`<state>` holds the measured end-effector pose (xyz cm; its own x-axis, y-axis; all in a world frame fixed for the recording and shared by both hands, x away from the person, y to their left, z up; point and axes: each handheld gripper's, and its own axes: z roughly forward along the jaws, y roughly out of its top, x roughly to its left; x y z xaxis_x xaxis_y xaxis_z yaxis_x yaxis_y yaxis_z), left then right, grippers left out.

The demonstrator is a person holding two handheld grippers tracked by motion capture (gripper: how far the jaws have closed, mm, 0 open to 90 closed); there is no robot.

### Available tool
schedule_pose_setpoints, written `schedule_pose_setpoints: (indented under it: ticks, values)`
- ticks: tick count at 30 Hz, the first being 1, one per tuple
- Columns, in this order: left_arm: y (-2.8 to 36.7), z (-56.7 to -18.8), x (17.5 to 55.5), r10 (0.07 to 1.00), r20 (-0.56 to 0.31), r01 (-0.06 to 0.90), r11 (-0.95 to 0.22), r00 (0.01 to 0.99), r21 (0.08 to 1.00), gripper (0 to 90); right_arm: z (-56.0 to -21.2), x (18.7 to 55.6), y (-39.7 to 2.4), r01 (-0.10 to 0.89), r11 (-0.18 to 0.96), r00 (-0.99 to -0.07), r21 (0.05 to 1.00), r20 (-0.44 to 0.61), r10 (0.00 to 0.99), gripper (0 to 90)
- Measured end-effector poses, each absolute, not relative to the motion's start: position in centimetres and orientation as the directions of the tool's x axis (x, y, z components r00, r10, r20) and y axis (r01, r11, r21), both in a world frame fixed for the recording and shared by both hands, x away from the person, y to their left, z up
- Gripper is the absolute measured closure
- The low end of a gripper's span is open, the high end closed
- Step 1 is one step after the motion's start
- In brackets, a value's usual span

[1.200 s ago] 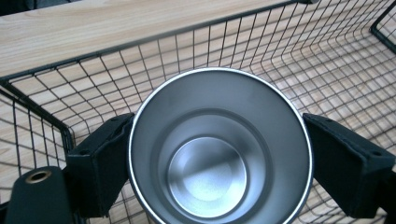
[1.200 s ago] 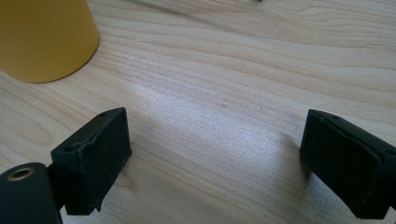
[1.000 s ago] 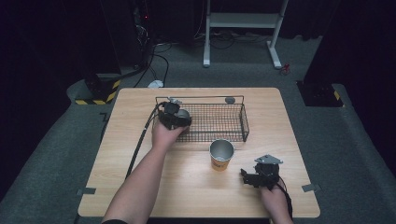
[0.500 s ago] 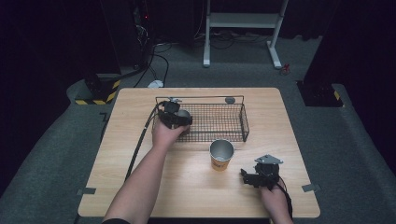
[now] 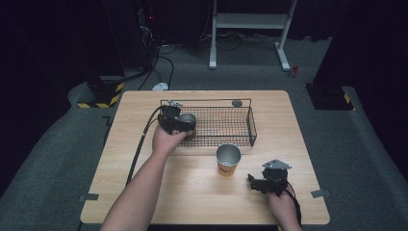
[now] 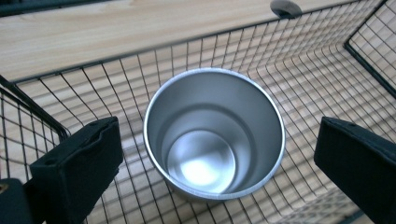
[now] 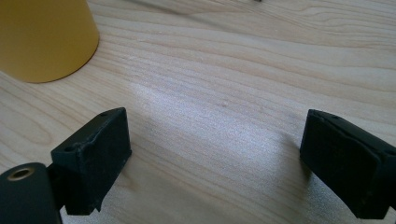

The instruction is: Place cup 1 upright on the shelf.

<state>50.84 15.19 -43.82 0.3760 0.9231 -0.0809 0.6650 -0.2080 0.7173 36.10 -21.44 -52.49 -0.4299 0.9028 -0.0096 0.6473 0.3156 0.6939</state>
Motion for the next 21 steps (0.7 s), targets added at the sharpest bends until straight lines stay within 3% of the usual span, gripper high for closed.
schedule_pose_setpoints:
  ticks: [21]
  values:
    - [19.0, -42.9, 44.3, 0.910, -0.059, 0.601, -0.221, 0.411, 0.768, 2.0, -52.5, 36.1, -21.4, 0.649, 0.311, -0.427, 0.694, -0.006, 0.904, 8.2]
